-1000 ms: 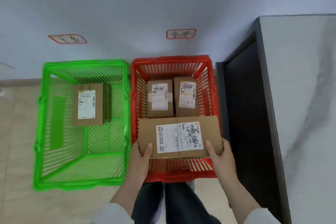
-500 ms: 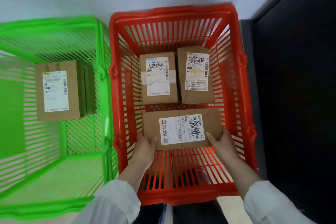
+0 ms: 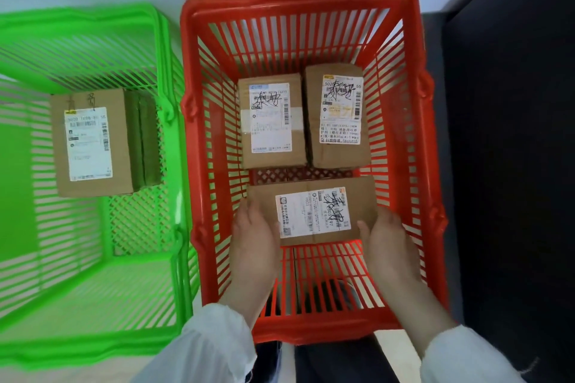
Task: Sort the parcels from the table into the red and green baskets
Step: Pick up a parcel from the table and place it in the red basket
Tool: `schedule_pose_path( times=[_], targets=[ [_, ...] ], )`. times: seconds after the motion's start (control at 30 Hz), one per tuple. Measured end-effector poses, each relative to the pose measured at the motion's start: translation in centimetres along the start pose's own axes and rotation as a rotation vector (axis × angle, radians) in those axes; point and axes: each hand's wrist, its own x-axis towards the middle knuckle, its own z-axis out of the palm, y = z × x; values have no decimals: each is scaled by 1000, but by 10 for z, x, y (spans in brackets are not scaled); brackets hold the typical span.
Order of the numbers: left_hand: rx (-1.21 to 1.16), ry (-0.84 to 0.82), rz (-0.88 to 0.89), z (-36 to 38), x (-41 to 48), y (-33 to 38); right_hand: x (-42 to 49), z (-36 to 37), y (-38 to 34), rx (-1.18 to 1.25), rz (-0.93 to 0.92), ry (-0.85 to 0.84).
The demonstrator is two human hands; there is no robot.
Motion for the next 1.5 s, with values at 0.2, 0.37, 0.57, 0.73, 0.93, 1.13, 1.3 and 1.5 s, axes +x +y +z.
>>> schedule_pose_path(
  times=[0.2, 0.37, 0.57, 0.73, 0.93, 1.13, 1.3, 1.5],
  targets=[
    [273, 44, 487, 25, 28, 11, 32, 42, -21, -176, -602, 160],
    [374, 115, 580, 63, 61, -4, 67, 79, -23, -246, -658, 214],
    [440, 147, 587, 65, 58, -6, 65, 81, -22, -287, -652, 279],
    [445, 159, 576, 72, 61, -9, 68, 87, -21, -248, -658, 297],
    [285, 3, 518, 37, 46, 4, 56, 60, -22, -73, -709, 143],
    [-61, -73, 349, -72, -54, 62, -66, -51, -33, 343, -510, 89],
    [-342, -109, 143, -177, -177, 127, -194, -180, -34, 647, -258, 51],
    [-752, -229, -73, -245, -292, 196, -298, -299, -5, 998, -10, 90]
  ],
)
